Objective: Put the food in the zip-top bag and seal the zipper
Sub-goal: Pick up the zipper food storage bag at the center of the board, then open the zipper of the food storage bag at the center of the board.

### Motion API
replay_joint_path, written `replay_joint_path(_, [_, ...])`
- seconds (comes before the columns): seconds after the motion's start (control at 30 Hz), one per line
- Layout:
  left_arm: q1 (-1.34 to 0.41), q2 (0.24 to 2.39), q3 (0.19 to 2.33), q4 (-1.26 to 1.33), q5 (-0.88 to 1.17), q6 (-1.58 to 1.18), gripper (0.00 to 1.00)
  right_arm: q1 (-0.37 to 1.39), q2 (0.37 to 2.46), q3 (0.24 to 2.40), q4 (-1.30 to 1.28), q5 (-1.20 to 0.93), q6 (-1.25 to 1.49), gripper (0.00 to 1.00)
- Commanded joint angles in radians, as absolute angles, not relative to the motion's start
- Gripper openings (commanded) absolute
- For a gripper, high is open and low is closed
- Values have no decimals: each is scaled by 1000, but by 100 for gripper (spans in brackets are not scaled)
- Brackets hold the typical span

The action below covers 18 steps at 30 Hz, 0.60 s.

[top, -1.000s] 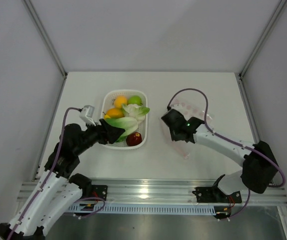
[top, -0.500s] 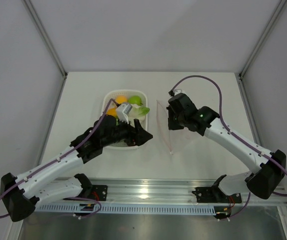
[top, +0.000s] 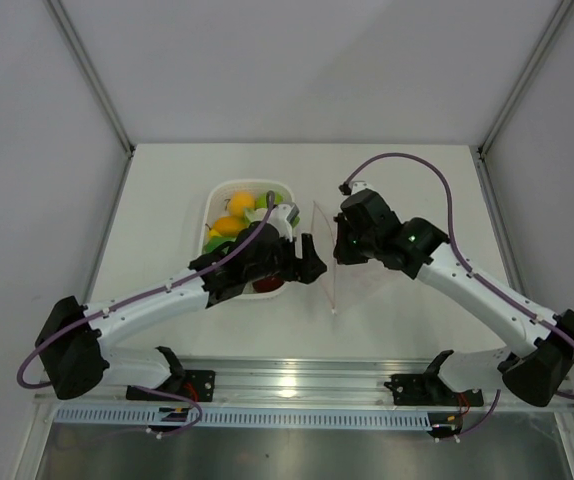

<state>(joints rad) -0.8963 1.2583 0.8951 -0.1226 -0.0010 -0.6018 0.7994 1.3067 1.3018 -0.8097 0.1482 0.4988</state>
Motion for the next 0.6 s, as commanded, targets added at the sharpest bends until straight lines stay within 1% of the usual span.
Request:
replay_joint_path(0.0, [-904,1262,916,-91,-64,-594,83,804,1256,1307,-816,144,514,0])
replay_joint_path(0.1, [-905,1282,928,-83,-60,-594,80,804,1243,1302,-805,129,522,0])
replay_joint_path(0.13, [-905,1290,933,-80,-55,-592,76,804,1241,1301,-802,123,523,0])
replay_joint_path(0.17, [-905,1305,936,-72,-37,-591,69,804,1235,1299,-798,121,523,0])
replay_joint_path(0.2, [-905,1310,949,-69,-28,-585,60,802,1232,1298,-792,118,525,0])
replay_joint_path(0.23, [-905,1316,956,-68,-19,-581,39,802,1230,1298,-792,123,526,0])
replay_joint_path(0.27, [-905,1324,960,-61,-9,-575,30,801,1226,1293,-792,126,525,0])
replay_joint_path(0.3, [-905,1325,974,-57,4,-577,22,795,1224,1289,-788,123,526,0])
replay_joint_path(0.33, [-905,1328,979,-49,26,-578,6,792,1221,1286,-784,123,526,0])
replay_joint_path(0.37, [-905,1325,985,-43,37,-586,1,790,1218,1275,-781,121,526,3])
replay_joint_path(0.43, [-905,1319,980,-14,64,-594,0,784,1215,1263,-767,120,532,7])
replay_joint_path(0.47, [-908,1313,982,-6,69,-604,1,784,1216,1255,-764,123,534,19])
replay_joint_path(0.53, [-911,1305,985,-9,71,-614,1,784,1223,1250,-759,132,538,30])
replay_joint_path(0.57, [-913,1302,983,-11,71,-626,1,784,1229,1250,-761,146,538,33])
